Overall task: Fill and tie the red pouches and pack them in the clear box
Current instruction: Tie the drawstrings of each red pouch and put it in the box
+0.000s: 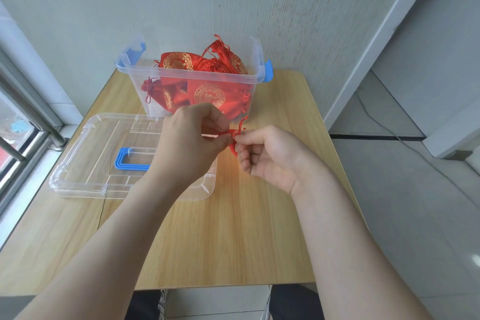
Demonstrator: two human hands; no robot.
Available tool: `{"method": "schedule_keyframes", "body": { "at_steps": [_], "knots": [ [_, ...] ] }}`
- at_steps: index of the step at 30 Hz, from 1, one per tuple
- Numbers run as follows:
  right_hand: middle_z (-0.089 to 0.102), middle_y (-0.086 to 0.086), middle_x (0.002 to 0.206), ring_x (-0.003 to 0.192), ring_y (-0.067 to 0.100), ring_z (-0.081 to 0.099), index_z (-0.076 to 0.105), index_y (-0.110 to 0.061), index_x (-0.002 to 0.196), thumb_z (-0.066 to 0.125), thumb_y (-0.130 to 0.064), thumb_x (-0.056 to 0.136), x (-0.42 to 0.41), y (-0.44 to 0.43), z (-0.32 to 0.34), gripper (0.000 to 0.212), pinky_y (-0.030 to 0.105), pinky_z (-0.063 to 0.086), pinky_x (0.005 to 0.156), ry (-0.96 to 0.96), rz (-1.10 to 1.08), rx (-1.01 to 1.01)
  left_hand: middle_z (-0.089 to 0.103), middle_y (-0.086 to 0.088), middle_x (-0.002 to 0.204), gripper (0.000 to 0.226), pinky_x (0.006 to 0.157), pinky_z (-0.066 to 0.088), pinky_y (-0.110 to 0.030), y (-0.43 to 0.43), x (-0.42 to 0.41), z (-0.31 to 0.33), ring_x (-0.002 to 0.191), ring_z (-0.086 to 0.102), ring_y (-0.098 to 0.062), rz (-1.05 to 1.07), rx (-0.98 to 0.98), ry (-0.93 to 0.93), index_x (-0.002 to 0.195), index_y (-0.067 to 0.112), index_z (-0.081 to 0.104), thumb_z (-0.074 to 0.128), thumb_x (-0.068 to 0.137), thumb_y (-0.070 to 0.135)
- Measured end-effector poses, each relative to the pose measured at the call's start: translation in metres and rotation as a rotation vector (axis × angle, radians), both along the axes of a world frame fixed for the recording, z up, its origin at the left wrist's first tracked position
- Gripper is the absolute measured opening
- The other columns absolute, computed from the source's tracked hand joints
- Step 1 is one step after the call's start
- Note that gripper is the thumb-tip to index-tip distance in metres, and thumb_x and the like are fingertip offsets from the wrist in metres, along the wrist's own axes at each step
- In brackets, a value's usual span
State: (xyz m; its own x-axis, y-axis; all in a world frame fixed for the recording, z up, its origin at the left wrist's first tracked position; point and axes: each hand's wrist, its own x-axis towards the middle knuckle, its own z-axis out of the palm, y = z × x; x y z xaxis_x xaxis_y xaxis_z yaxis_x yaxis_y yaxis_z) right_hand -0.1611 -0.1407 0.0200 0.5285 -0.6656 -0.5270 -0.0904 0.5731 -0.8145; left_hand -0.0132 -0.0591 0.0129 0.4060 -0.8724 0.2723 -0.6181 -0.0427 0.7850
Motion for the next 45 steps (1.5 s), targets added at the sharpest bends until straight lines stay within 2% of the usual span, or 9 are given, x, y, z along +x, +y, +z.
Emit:
{"method": "schedule_keyframes", "body": {
  "at_steps": [4, 12, 26, 29, 32, 37, 40, 42, 45],
  "knots": [
    [0.058, 0.007, 0.074, 0.061, 0.014, 0.052, 0.07, -0.004, 0.093, 0.064, 0.0, 0.094, -0.001, 0.001, 0.002, 0.007, 0.024, 0.044, 0.058, -0.056, -0.002, 0.08, 0.078, 0.014, 0.076, 0.014, 0.076, 0.06, -0.02, -0.001, 0.005, -0.001, 0.076, 0.074, 0.003, -0.014, 0.021, 0.002, 0.082, 0.023, 0.08, 0.087, 0.084, 0.011],
    [0.059, 0.006, 0.073, 0.061, 0.012, 0.054, 0.069, -0.005, 0.09, 0.068, -0.002, 0.093, 0.001, 0.0, 0.004, 0.005, 0.023, 0.045, 0.058, -0.083, -0.056, 0.093, 0.079, 0.016, 0.086, 0.014, 0.079, 0.055, -0.01, 0.001, 0.005, -0.002, 0.082, 0.073, 0.009, -0.075, -0.023, -0.066, 0.101, 0.022, 0.085, 0.084, 0.089, 0.016],
    [0.062, 0.006, 0.071, 0.057, 0.011, 0.06, 0.075, -0.002, 0.097, 0.07, 0.001, 0.09, -0.003, -0.001, 0.003, 0.01, 0.023, 0.042, 0.058, 0.04, -0.061, 0.0, 0.074, 0.017, 0.072, 0.013, 0.075, 0.053, -0.008, 0.004, 0.002, 0.001, 0.075, 0.073, 0.005, -0.173, -0.07, -0.236, 0.084, 0.018, 0.077, 0.076, 0.094, 0.009],
    [0.062, 0.008, 0.072, 0.06, 0.014, 0.062, 0.078, 0.001, 0.097, 0.072, 0.003, 0.088, -0.004, 0.001, 0.004, 0.012, 0.025, 0.042, 0.057, 0.116, -0.033, -0.116, 0.071, 0.015, 0.08, 0.011, 0.081, 0.056, -0.024, 0.004, -0.003, -0.002, 0.083, 0.07, -0.003, -0.199, 0.0, -0.292, 0.084, 0.018, 0.07, 0.066, 0.093, 0.02],
    [0.064, 0.006, 0.068, 0.062, 0.016, 0.06, 0.079, 0.0, 0.092, 0.072, 0.005, 0.086, -0.002, 0.005, 0.007, 0.01, 0.026, 0.042, 0.059, 0.173, 0.014, -0.226, 0.062, 0.002, 0.082, 0.028, 0.076, 0.042, -0.02, 0.002, -0.004, -0.006, 0.086, 0.055, -0.008, -0.18, 0.153, -0.272, 0.075, 0.013, 0.061, 0.045, 0.088, 0.033],
    [0.068, 0.004, 0.068, 0.06, 0.014, 0.061, 0.08, -0.005, 0.087, 0.077, -0.001, 0.087, 0.0, 0.004, 0.006, 0.006, 0.028, 0.047, 0.064, 0.225, -0.008, -0.289, 0.052, 0.0, 0.062, 0.045, 0.067, 0.039, -0.02, 0.002, -0.006, 0.004, 0.074, 0.052, -0.003, -0.099, 0.207, -0.117, 0.053, 0.014, 0.046, 0.042, 0.098, 0.017],
    [0.074, 0.005, 0.074, 0.066, 0.014, 0.062, 0.082, -0.009, 0.087, 0.083, -0.003, 0.084, -0.001, 0.002, 0.004, 0.007, 0.029, 0.051, 0.067, 0.242, -0.039, -0.318, 0.056, -0.013, 0.07, 0.039, 0.067, 0.045, -0.029, -0.001, -0.001, 0.0, 0.07, 0.057, -0.017, -0.016, 0.228, -0.106, 0.066, 0.004, 0.043, 0.041, 0.104, 0.01],
    [0.078, 0.003, 0.077, 0.065, 0.012, 0.064, 0.084, -0.013, 0.088, 0.086, -0.003, 0.083, -0.002, 0.002, 0.004, 0.012, 0.027, 0.052, 0.067, 0.264, -0.019, -0.342, 0.063, -0.022, 0.082, 0.034, 0.079, 0.052, -0.054, -0.003, 0.006, -0.006, 0.083, 0.065, -0.039, 0.028, 0.229, -0.093, 0.081, -0.004, 0.049, 0.037, 0.107, 0.014],
    [0.077, 0.001, 0.072, 0.059, 0.009, 0.063, 0.084, -0.017, 0.093, 0.087, -0.001, 0.08, -0.006, 0.002, 0.004, 0.021, 0.024, 0.052, 0.064, 0.335, 0.008, -0.391, 0.068, -0.021, 0.087, 0.032, 0.08, 0.057, -0.06, -0.002, 0.014, -0.007, 0.084, 0.07, -0.043, 0.164, 0.245, -0.082, 0.088, -0.003, 0.052, 0.035, 0.101, 0.02]
  ]
}}
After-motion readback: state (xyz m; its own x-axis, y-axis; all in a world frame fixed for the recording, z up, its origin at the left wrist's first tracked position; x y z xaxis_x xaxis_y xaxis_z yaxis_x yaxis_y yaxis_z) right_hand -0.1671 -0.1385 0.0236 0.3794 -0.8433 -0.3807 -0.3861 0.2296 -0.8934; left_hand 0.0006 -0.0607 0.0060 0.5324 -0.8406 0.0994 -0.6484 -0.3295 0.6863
